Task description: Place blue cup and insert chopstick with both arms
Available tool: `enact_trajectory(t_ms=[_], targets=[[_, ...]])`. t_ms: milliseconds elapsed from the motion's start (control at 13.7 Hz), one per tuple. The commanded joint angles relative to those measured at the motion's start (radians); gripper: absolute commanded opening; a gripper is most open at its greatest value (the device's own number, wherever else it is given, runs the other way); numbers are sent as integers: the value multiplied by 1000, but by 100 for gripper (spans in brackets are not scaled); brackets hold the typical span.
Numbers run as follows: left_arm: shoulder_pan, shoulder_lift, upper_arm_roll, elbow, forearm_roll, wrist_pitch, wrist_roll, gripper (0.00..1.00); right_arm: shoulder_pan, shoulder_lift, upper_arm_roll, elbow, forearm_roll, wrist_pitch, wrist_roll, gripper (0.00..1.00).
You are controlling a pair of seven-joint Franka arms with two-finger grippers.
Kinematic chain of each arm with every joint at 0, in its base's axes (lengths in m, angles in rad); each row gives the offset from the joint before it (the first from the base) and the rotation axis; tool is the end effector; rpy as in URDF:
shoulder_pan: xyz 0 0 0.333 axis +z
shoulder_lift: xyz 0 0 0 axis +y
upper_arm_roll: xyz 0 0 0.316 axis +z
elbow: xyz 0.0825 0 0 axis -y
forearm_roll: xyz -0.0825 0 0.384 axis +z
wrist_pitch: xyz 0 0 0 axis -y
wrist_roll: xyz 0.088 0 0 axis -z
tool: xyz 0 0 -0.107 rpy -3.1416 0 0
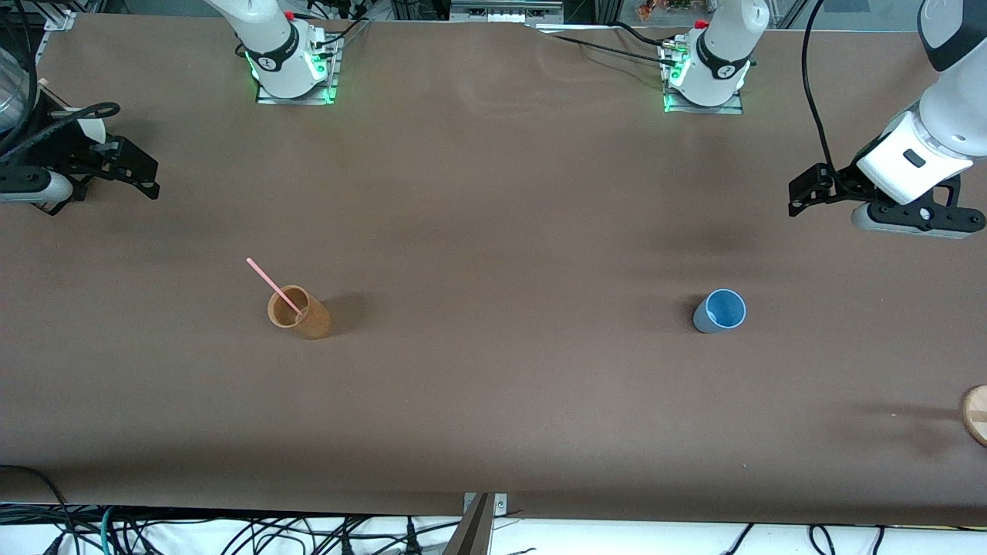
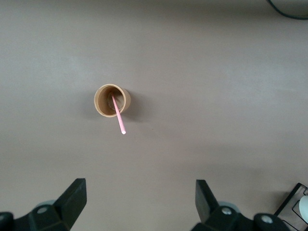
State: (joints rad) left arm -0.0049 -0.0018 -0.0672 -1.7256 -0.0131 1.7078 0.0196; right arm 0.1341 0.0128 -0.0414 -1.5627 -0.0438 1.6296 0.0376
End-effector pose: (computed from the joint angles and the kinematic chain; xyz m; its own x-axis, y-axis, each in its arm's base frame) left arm 0.5588 -0.0416 0.5638 0.9958 -0.0898 -0.0158 -0.0896 -0.9959 0.0131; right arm 0.5625 0.0480 0.6266 0.9968 0.0576 0.0557 0.0553 -0.9976 0.0423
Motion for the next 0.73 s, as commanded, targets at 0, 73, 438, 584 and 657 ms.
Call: enact_trajectory(t_ms=[0, 73, 438, 584, 657], targets=[[5, 20, 0, 49, -13, -30, 22, 100, 9, -30, -5, -5, -21, -11, 8, 100], [5, 20, 0, 49, -13, -31, 22, 100, 10, -18, -5, 13, -24, -11, 11, 100], [6, 31, 3, 69, -13, -30, 23, 100, 12, -16, -3, 18, -22, -11, 12, 100], [6, 31, 6, 69, -13, -30, 25, 100, 18, -16, -5, 18, -15, -11, 15, 100], [8, 31, 6, 69, -13, -33, 25, 100, 18, -16, -6, 18, -11, -10, 15, 100]])
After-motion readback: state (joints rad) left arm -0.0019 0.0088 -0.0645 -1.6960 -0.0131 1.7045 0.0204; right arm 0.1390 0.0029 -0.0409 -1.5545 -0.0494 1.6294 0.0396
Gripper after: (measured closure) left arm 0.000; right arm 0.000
